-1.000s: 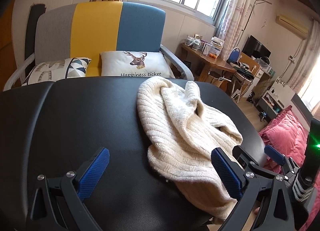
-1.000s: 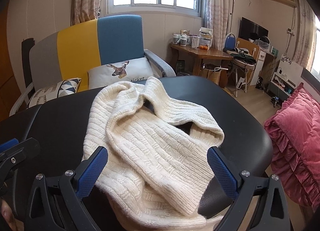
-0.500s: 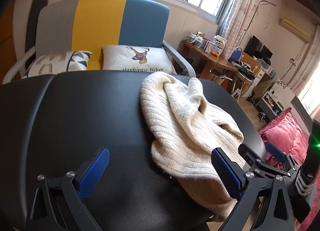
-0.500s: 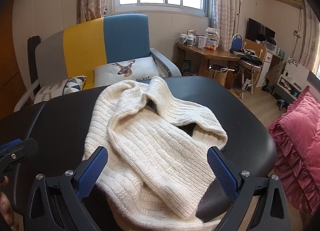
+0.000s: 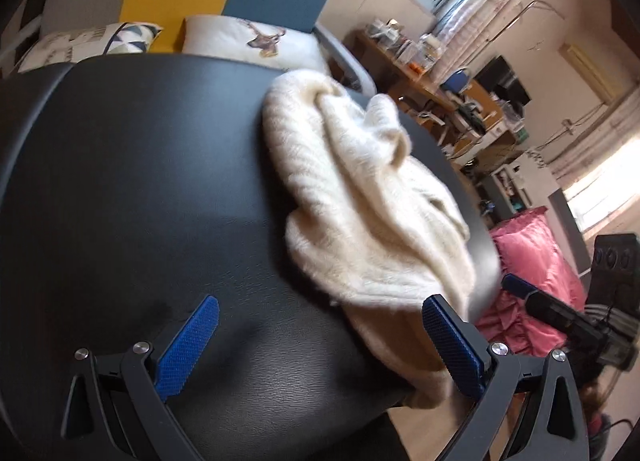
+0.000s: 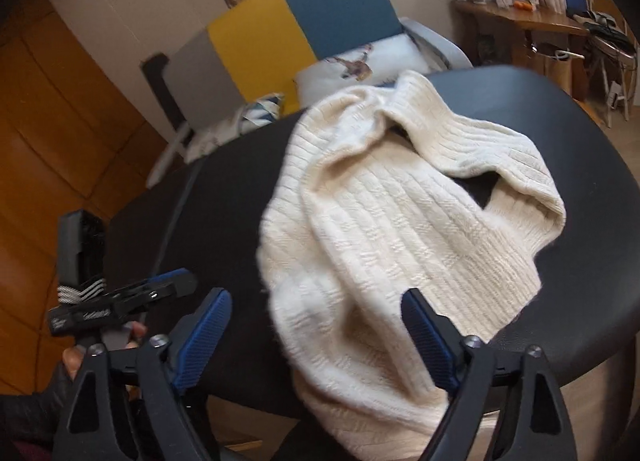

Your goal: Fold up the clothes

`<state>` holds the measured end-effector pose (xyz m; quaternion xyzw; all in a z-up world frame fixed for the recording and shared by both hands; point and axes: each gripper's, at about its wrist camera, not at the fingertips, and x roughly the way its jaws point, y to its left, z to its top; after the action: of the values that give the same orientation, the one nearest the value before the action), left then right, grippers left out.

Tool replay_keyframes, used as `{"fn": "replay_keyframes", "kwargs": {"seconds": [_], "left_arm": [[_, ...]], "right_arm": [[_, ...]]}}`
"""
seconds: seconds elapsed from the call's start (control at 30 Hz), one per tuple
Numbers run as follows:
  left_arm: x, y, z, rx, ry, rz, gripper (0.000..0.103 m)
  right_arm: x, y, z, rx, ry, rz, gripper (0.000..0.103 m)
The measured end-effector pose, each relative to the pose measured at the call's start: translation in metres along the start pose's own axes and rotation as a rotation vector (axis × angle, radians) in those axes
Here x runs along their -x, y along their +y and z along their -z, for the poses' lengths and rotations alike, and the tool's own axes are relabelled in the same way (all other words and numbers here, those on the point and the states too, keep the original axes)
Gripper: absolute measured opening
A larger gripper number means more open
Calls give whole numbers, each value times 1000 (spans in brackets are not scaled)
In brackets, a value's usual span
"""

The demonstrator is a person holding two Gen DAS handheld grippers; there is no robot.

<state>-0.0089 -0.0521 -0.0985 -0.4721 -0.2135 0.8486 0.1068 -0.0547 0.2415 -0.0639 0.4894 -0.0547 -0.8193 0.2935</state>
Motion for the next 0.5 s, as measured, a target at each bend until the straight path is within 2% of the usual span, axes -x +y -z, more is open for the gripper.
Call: {"fn": "replay_keyframes", "kwargs": {"seconds": [0.03,0.1,0.17,0.27,0.4,0.43,0.5], "left_arm": [[-4,2,1,6,6,-4,103],[-12,7,2,34,22,-15,102],[-19,13,2,74,35,8,102],[-31,26,-1,161,68,48,102],[-43,41,-8,279,97,111,102],[-45,44,-10,304,102,124,102],[-49,44,-12,329,97,129,102]], "right_arm": [[-8,4,-6,36,15,31,76],[-28,14,-20,132,20,163,74],[-52,21,-30,215,68,203,73],[-81,23,-39,253,117,214,67],[-102,18,-43,261,152,212,48],[-104,16,-43,257,159,212,40],[-106,9,-41,249,167,215,35]]}}
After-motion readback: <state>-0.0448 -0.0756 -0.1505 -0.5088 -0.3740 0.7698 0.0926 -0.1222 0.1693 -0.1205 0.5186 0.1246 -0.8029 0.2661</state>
